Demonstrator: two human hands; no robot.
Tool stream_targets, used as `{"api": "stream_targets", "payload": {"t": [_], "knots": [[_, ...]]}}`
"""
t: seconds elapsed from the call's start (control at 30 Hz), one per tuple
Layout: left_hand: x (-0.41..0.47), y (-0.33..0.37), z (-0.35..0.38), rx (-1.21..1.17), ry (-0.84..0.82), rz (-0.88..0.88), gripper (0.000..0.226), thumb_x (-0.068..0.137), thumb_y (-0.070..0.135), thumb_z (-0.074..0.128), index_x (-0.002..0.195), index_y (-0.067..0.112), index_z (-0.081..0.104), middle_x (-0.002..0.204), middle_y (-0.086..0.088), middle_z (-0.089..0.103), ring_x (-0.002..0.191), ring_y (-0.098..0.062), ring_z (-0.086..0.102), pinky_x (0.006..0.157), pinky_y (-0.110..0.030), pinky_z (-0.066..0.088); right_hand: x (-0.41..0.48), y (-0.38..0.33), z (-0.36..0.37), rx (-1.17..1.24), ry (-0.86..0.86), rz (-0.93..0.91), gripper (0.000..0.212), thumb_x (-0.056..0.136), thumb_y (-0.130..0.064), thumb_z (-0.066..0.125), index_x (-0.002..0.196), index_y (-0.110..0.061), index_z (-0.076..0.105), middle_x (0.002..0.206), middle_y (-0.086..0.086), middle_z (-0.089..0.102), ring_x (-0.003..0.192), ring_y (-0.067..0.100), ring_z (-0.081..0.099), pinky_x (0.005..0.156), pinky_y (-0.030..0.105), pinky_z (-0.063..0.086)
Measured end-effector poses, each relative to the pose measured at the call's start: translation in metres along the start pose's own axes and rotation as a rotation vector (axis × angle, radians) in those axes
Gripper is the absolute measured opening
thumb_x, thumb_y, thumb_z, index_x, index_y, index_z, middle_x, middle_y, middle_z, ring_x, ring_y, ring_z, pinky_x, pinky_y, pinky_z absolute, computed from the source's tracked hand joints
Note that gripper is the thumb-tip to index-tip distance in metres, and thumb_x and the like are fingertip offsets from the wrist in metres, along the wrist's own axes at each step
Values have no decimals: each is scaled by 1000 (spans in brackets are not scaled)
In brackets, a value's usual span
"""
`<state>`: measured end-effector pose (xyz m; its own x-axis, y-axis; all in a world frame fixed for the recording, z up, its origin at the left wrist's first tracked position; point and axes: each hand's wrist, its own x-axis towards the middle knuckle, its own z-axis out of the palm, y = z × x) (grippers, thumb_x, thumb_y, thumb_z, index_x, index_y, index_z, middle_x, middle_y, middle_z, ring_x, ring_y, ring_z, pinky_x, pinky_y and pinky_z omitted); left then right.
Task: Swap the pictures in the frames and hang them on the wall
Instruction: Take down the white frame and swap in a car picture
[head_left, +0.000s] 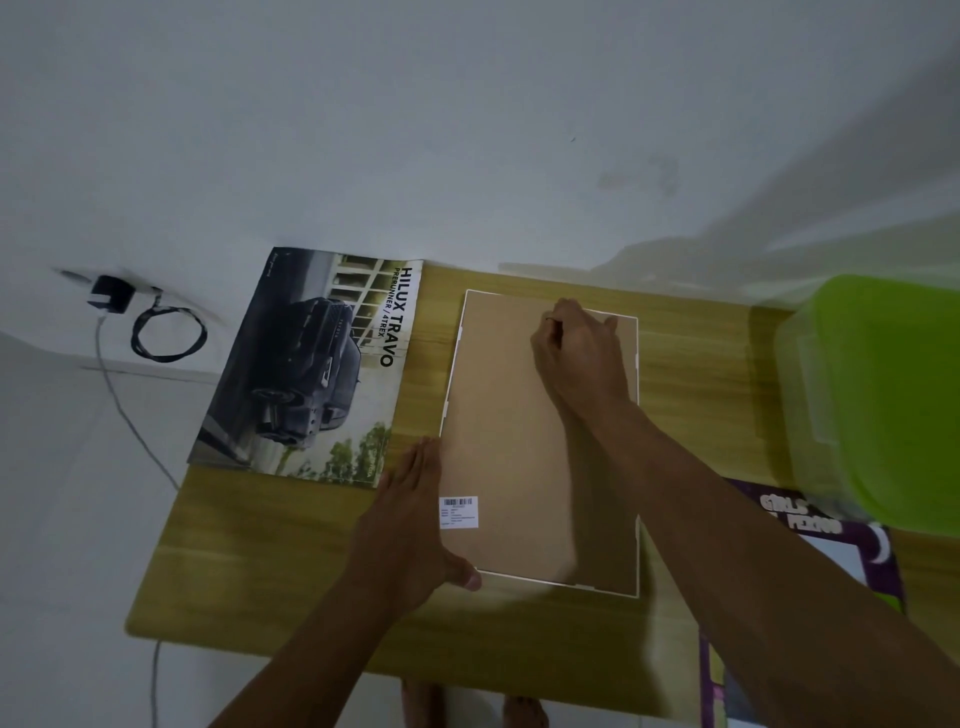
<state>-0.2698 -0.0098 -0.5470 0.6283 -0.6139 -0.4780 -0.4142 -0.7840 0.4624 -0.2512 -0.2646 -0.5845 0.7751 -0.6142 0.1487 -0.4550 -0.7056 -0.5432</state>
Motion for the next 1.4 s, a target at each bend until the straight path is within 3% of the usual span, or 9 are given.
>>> {"api": "stream_targets", "payload": {"t": [0.1, 0.2, 0.27, 0.37, 0.47, 0.7, 1.0, 1.27, 1.4], "knots": [[5, 4, -4, 25, -35, 7, 145, 51, 66, 80, 153, 17, -11, 162, 3, -3, 148, -16, 2, 117, -39, 20, 0, 1, -1, -65, -32, -9, 11, 96, -14, 42, 85, -16, 43, 80, 9, 60, 71, 37, 56, 107, 61, 27], [27, 10, -17, 40, 52, 33, 112, 65, 75, 65, 148, 16, 19, 152, -3, 30, 139, -22, 29, 108, -42, 34, -2, 2, 0, -135, -78, -1, 15, 98, -14, 39, 92, -7, 51, 87, 15, 62, 78, 40, 58, 108, 60, 22], [51, 12, -30, 65, 121, 79, 97, 68, 72, 64, 140, 17, 30, 142, -3, 41, 129, -23, 40, 103, -46, 42, -3, 1, 2, -176, -83, -15, 18, 99, -14, 39, 94, -4, 53, 89, 17, 62, 79, 41, 58, 107, 61, 23], [88, 10, -49, 188, 26, 160, 122, 59, 69, 74, 150, 15, 13, 155, -4, 23, 144, -25, 19, 116, -55, 19, 0, -1, -1, -208, -80, -32, 19, 99, -15, 38, 95, -3, 53, 87, 17, 62, 74, 41, 58, 105, 61, 28], [105, 8, -65, 300, -103, 179, 144, 51, 63, 82, 153, 12, -5, 162, -4, 0, 149, -21, -2, 119, -50, 3, 5, -1, -5, -242, -84, -48, 22, 101, -16, 38, 97, -1, 54, 88, 20, 63, 75, 43, 58, 104, 61, 29], [107, 1, -73, 307, -177, 198, 142, 51, 51, 88, 153, 21, -7, 161, 0, 9, 147, -27, 14, 117, -47, 20, 5, 1, 2, -281, -133, -60, 22, 101, -14, 37, 100, 0, 54, 93, 21, 63, 81, 44, 58, 105, 60, 28], [112, 1, -74, 430, -243, 198, 152, 48, 36, 93, 150, 20, -18, 161, 1, -5, 148, -21, 0, 118, -45, 20, 4, 6, -6, -247, -151, -73, 18, 100, -11, 37, 99, -1, 51, 85, 18, 58, 78, 43, 56, 105, 60, 28], [115, -5, -67, 440, -207, 225, 151, 49, 43, 91, 150, 19, -19, 161, 1, -7, 148, -20, -9, 117, -47, 18, 5, 6, -5, -168, -130, -61, 15, 100, -12, 36, 95, -4, 48, 79, 16, 57, 71, 42, 53, 106, 58, 25], [116, -3, -69, 477, -218, 231, 151, 49, 55, 87, 150, 17, -20, 161, 0, -8, 148, -21, -8, 120, -51, 6, 4, 7, -3, -158, -115, -71, 12, 99, -10, 39, 95, -3, 49, 79, 16, 56, 70, 42, 54, 106, 59, 25]]}}
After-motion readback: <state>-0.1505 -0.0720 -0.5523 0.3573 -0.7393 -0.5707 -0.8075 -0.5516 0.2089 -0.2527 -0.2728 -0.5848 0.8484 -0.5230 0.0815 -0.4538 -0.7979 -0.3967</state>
